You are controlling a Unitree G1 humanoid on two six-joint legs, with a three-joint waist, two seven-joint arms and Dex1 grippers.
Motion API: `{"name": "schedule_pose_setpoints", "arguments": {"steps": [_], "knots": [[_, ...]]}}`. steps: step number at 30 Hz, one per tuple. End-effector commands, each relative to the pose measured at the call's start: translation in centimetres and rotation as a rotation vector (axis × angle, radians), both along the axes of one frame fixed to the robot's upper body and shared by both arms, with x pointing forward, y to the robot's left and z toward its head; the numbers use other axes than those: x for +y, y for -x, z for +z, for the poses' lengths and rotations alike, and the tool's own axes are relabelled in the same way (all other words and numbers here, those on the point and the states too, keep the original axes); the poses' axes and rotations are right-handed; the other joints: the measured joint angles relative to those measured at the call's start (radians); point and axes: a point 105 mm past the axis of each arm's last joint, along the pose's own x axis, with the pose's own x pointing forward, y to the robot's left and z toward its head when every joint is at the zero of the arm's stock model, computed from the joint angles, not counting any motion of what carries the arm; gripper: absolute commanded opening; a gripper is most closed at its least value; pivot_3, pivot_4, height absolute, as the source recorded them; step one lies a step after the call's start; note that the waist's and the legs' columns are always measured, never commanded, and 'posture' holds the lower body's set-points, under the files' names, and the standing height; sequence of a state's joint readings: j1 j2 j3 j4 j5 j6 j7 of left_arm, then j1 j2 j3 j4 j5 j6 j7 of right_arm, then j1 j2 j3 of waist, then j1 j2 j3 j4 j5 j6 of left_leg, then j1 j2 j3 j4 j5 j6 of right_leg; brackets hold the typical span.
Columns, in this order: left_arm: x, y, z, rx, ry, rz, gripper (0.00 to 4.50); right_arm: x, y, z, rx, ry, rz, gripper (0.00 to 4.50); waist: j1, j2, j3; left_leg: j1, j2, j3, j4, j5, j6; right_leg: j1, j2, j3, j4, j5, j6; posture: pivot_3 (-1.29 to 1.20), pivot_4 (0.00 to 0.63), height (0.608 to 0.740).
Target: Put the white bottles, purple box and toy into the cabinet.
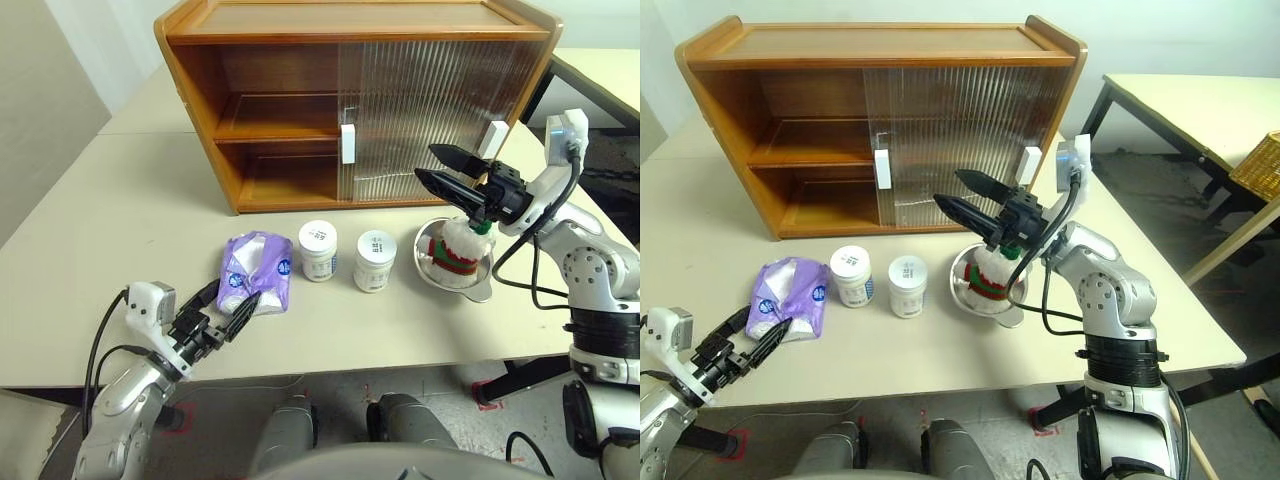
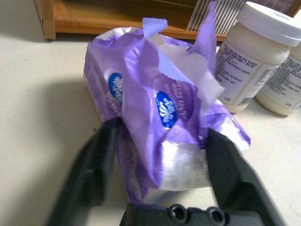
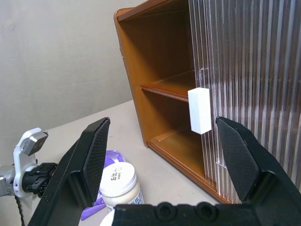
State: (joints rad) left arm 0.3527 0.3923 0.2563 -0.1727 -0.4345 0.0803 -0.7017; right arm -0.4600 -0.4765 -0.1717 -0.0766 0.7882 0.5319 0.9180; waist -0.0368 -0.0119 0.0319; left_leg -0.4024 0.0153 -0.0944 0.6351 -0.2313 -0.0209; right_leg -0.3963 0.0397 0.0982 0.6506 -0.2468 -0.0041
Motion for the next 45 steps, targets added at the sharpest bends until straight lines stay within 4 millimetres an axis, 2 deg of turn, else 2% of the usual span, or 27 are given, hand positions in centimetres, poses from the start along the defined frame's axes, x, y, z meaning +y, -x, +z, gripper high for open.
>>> {"name": "schedule_pose_setpoints", "arguments": {"steps": [1, 7, 8, 13, 15, 18, 22, 25, 28, 35, 41, 45], "knots": [[0.5, 0.3, -0.9, 0.049, -0.004, 0.014, 2.13, 0.3, 0.0, 0.6, -0.024, 0.006, 0.007, 4.5, 0.0, 0.001, 0.0, 0.0, 0.0, 0.0, 0.0, 0.0, 0.0, 0.0, 0.0, 0.0, 0.0, 0.0, 0.0, -0.07, 0.046, 0.74], [0.7, -0.5, 0.2, 0.021, -0.005, 0.011, 0.1, 0.4, -0.1, 0.6, -0.026, 0.003, 0.009, 4.5, 0.0, 0.001, 0.0, 0.0, 0.0, 0.0, -0.001, 0.002, 0.003, 0.0, 0.0, 0.0, 0.0, -0.001, -0.001, -0.07, 0.043, 0.74], [0.7, -0.7, 0.5, 0.014, -0.001, 0.008, 0.03, 0.4, -0.1, 0.6, -0.026, 0.003, 0.009, 4.5, 0.0, 0.001, 0.0, 0.0, 0.0, 0.0, -0.001, 0.002, 0.003, 0.0, 0.0, 0.0, 0.0, -0.001, -0.001, -0.07, 0.043, 0.74], [0.3, -2.3, 3.0, -0.05, 0.028, -0.012, 0.03, 0.5, -0.2, 0.5, -0.027, 0.001, 0.008, 4.5, 0.002, 0.001, 0.0, 0.0, 0.0, 0.0, -0.001, 0.003, 0.005, 0.0, 0.0, 0.0, 0.0, 0.002, -0.005, -0.07, 0.041, 0.74], [0.1, -3.5, 4.9, -0.095, 0.071, -0.004, 0.03, 0.5, -0.2, 0.5, -0.028, -0.001, 0.008, 4.5, 0.002, 0.001, -0.001, 0.001, 0.0, 0.0, 0.0, 0.004, 0.006, 0.0, 0.0, 0.0, 0.0, 0.005, -0.01, -0.07, 0.04, 0.74], [0.0, -4.6, 7.0, -0.134, 0.119, 0.006, 0.03, 0.6, -0.3, 0.5, -0.03, -0.003, 0.008, 4.5, 0.001, 0.001, -0.001, 0.001, 0.0, 0.001, 0.0, 0.009, 0.014, 0.001, 0.001, 0.0, 0.0, 0.005, -0.01, -0.07, 0.04, 0.74], [0.0, -6.0, 10.1, -0.182, 0.195, 0.014, 0.03, 0.7, -0.2, 0.4, -0.031, -0.006, 0.01, 4.5, 0.001, 0.0, -0.001, 0.002, -0.001, 0.001, 0.0, 0.009, 0.014, 0.002, 0.001, 0.0, 0.0, 0.005, -0.01, -0.07, 0.04, 0.74], [0.0, -6.7, 11.7, -0.2, 0.223, 0.009, 0.03, 0.8, -0.3, 0.4, -0.031, -0.007, 0.011, 4.5, 0.001, 0.0, -0.001, 0.002, -0.001, 0.002, 0.0, 0.009, 0.015, 0.002, 0.001, 0.0, 0.0, 0.005, -0.01, -0.07, 0.041, 0.74], [0.2, -8.2, 13.8, -0.233, 0.245, 0.02, 0.03, 1.0, -0.3, 0.3, -0.032, -0.01, 0.013, 4.5, 0.002, 0.0, 0.0, 0.003, -0.001, 0.002, 0.0, 0.01, 0.015, 0.003, 0.002, 0.0, 0.0, 0.005, -0.009, -0.07, 0.043, 0.74], [-0.3, -11.6, 16.0, -0.253, 0.222, 0.044, 0.03, 1.1, -0.4, 0.4, -0.034, -0.011, 0.012, 4.5, 0.002, -0.001, 0.0, 0.005, -0.002, 0.002, 0.003, 0.012, 0.017, 0.006, 0.003, 0.0, 0.0, 0.007, -0.005, -0.08, 0.05, 0.74], [-0.7, -15.0, 16.5, -0.201, 0.245, 0.132, 0.03, 1.0, -0.1, 0.3, -0.031, -0.02, 0.002, 4.5, 0.001, -0.002, 0.001, 0.004, -0.002, 0.002, 0.006, 0.013, 0.018, 0.006, 0.002, 0.001, 0.0, 0.008, -0.003, -0.1, 0.054, 0.74], [-1.4, -18.1, 17.0, -0.161, 0.26, 0.203, 0.03, 1.1, 0.0, 0.1, -0.025, -0.032, -0.002, 4.5, 0.001, -0.003, 0.002, 0.004, -0.002, 0.002, 0.006, 0.013, 0.018, 0.006, 0.002, 0.001, 0.0, 0.009, -0.002, -0.11, 0.054, 0.74]]}}
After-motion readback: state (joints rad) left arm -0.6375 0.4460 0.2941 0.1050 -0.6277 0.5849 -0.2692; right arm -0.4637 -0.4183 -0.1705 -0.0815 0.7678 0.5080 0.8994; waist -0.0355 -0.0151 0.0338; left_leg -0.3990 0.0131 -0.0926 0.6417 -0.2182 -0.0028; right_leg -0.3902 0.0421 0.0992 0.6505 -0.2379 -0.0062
